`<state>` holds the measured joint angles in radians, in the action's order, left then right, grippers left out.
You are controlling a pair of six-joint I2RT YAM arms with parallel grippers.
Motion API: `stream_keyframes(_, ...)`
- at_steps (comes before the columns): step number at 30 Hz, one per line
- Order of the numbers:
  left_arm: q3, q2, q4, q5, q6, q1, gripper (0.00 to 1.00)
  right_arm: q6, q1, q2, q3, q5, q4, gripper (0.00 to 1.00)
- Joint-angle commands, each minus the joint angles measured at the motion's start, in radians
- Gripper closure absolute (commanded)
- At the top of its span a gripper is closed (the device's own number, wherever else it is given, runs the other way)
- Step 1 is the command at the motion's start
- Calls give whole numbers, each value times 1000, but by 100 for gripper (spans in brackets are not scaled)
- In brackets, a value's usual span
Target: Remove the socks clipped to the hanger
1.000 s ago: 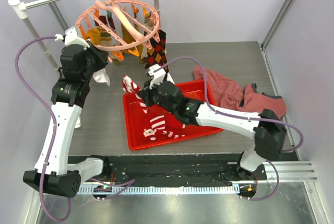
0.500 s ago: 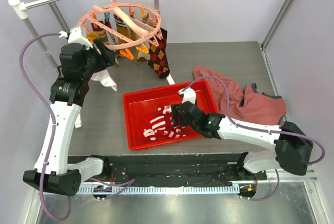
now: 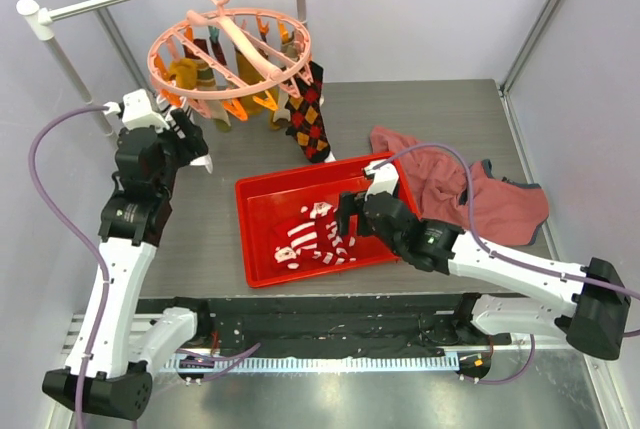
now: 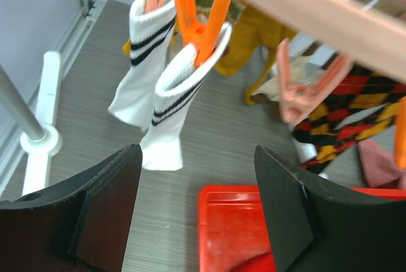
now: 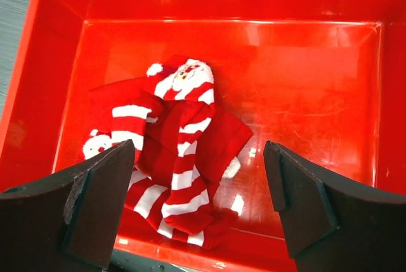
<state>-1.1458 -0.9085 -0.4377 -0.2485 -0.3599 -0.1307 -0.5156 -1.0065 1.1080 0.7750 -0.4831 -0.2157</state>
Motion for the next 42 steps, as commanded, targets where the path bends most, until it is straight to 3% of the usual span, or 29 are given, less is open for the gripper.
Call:
stream_keyframes(1,46,-21,152,-45,99,23,25,25,-1,-46,29,20,15,9)
stream_keyframes(10,57,-84,212,242,136,226,23,29,-3,-100,33,77,47,11)
stream_keyframes(13,38,-118,217,325,148,226,22,35,-3,-109,32,72,55,11)
stream_keyframes(24,44,-207,284,362,179,249,27,51,-1,-145,40,87,71,11)
stream_keyframes(29,58,-188,300,446,145,249,30,69,-1,-151,41,75,79,11)
stream_keyframes(32,96,-149,307,420,131,249,29,77,-1,-139,40,72,84,11)
stream_keyframes(35,148,-87,280,263,107,249,29,77,-1,-129,37,83,93,11)
stream_keyframes(38,268,0,356,175,121,249,24,75,-3,-134,33,90,101,11)
stream_keyframes(42,288,-16,396,46,119,258,21,80,-3,-151,21,92,105,11)
